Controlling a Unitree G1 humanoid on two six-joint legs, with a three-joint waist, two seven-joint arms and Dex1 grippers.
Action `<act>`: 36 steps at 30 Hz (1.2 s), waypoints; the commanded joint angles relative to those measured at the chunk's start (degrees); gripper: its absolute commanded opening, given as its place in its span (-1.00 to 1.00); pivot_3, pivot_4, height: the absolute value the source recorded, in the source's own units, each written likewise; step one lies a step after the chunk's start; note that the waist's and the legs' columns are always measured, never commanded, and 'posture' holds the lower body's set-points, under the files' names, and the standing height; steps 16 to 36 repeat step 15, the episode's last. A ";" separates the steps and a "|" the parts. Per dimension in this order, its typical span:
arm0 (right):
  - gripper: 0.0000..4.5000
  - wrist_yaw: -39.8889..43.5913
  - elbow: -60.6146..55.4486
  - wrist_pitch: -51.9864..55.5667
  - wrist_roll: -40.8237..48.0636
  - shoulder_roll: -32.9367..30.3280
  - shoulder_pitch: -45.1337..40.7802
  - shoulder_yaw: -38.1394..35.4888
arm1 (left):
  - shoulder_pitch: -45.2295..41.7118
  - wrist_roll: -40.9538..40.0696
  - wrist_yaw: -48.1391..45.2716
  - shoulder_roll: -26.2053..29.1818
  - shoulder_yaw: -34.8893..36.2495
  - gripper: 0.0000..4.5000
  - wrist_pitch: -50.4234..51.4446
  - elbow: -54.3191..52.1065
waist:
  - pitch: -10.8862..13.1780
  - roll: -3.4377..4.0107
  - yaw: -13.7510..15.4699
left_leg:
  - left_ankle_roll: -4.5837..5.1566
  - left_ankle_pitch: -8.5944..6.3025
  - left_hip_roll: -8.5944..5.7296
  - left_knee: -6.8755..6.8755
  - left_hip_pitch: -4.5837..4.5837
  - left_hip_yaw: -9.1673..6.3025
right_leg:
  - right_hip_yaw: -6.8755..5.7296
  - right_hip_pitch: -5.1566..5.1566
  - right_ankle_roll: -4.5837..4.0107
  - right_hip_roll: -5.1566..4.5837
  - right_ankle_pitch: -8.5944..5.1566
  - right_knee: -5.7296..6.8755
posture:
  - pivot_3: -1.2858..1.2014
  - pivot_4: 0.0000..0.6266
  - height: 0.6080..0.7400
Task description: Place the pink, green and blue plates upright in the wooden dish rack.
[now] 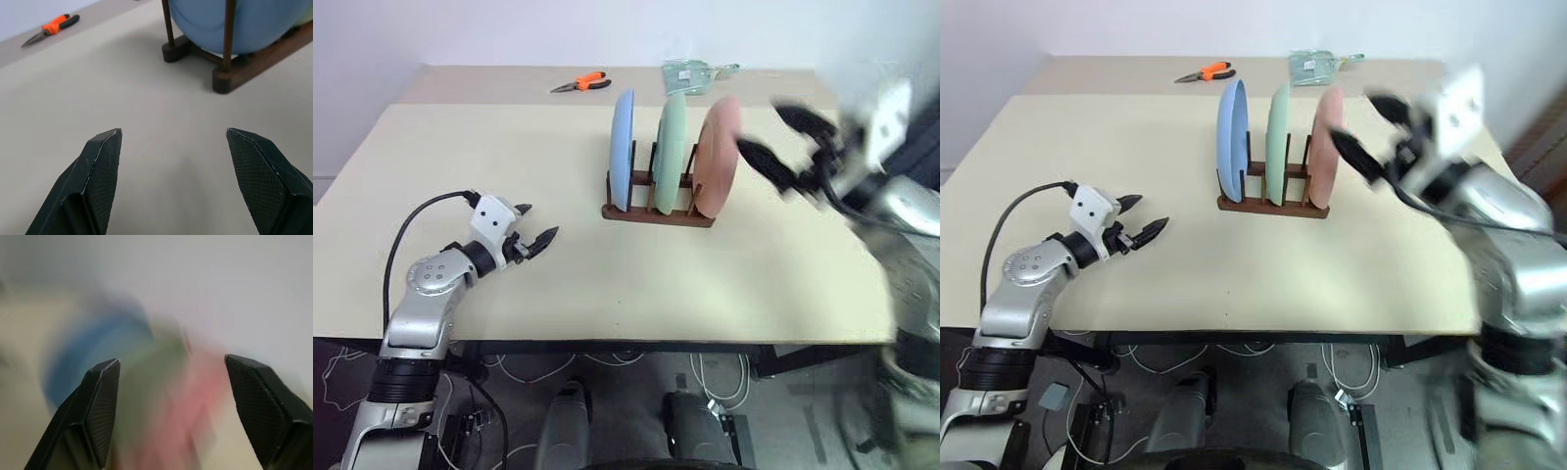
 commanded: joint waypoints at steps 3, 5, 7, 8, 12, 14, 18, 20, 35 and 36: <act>0.53 5.12 4.10 -7.63 -3.42 -1.02 7.05 -2.03 | -0.99 1.65 -0.84 -0.52 -2.35 0.56 -1.32 -0.58 | 0.05 0.10 -1.54 | 0.01 0.01 0.00 0.07 0.09 0.05 | 0.14 -0.08 0.01 0.01 0.02 0.17 | 0.03 -0.52 1.00; 0.53 5.80 7.04 -9.63 -3.78 -0.12 6.70 -1.78 | -1.12 1.62 -1.04 -0.53 -2.51 0.56 -1.33 -0.43 | 0.04 0.10 -2.18 | 0.01 0.01 0.00 0.08 0.16 0.02 | 0.22 -0.13 -0.04 0.06 0.07 0.23 | 0.03 -0.52 1.00; 0.53 6.53 9.29 -11.35 -4.62 0.00 6.56 -1.16 | -0.72 1.65 -1.14 -0.47 -2.70 0.56 -1.19 -0.81 | 0.04 0.09 -2.46 | 0.00 0.02 -0.01 0.10 0.16 0.01 | 0.22 -0.10 -0.04 0.06 0.07 0.24 | 0.03 -0.52 1.00; 0.53 6.62 9.39 -11.53 -4.76 0.22 6.55 -0.64 | -0.20 1.43 -1.44 -0.19 -2.45 0.56 -1.23 -1.28 | 0.04 0.09 -2.44 | 0.00 0.02 -0.03 0.10 0.15 0.02 | 0.22 -0.10 -0.04 0.06 0.07 0.21 | 0.03 -0.52 1.00; 0.53 6.57 11.09 -13.10 -6.25 1.37 5.54 1.79 | 0.89 1.29 -1.02 -0.19 -2.25 0.56 -0.87 -2.44 | 0.04 0.09 -2.32 | 0.01 0.01 -0.04 0.07 0.11 0.01 | 0.22 -0.12 0.00 0.06 0.04 0.20 | 0.03 -0.52 1.00; 0.53 6.67 12.04 -13.81 -6.99 1.89 4.74 2.97 | 1.46 1.43 -0.57 -0.33 -2.26 0.56 -0.82 -3.03 | 0.04 0.09 -2.29 | 0.01 0.02 -0.04 0.08 0.11 0.01 | 0.23 -0.11 0.00 0.06 0.05 0.20 | 0.03 -0.52 1.00; 0.53 6.62 12.72 -14.04 -7.25 2.10 4.04 3.47 | 1.66 1.53 -0.36 -0.42 -2.32 0.56 -0.85 -3.21 | 0.04 0.09 -2.29 | 0.00 0.02 -0.04 0.09 0.11 0.01 | 0.23 -0.10 0.00 0.05 0.05 0.20 | 0.03 -0.52 1.00; 0.53 6.62 12.72 -14.04 -7.25 2.10 4.04 3.47 | 1.66 1.53 -0.36 -0.42 -2.32 0.56 -0.85 -3.21 | 0.04 0.09 -2.29 | 0.00 0.02 -0.04 0.09 0.11 0.01 | 0.23 -0.10 0.00 0.05 0.05 0.20 | 0.03 -0.52 1.00; 0.53 6.62 12.72 -14.04 -7.25 2.10 4.04 3.47 | 1.66 1.53 -0.36 -0.42 -2.32 0.56 -0.85 -3.21 | 0.04 0.09 -2.29 | 0.00 0.02 -0.04 0.09 0.11 0.01 | 0.23 -0.10 0.00 0.05 0.05 0.20 | 0.03 -0.52 1.00; 0.53 6.62 12.72 -14.04 -7.25 2.10 4.04 3.47 | 1.66 1.53 -0.36 -0.42 -2.32 0.56 -0.85 -3.21 | 0.04 0.09 -2.29 | 0.00 0.02 -0.04 0.09 0.11 0.01 | 0.23 -0.10 0.00 0.05 0.05 0.20 | 0.03 -0.52 1.00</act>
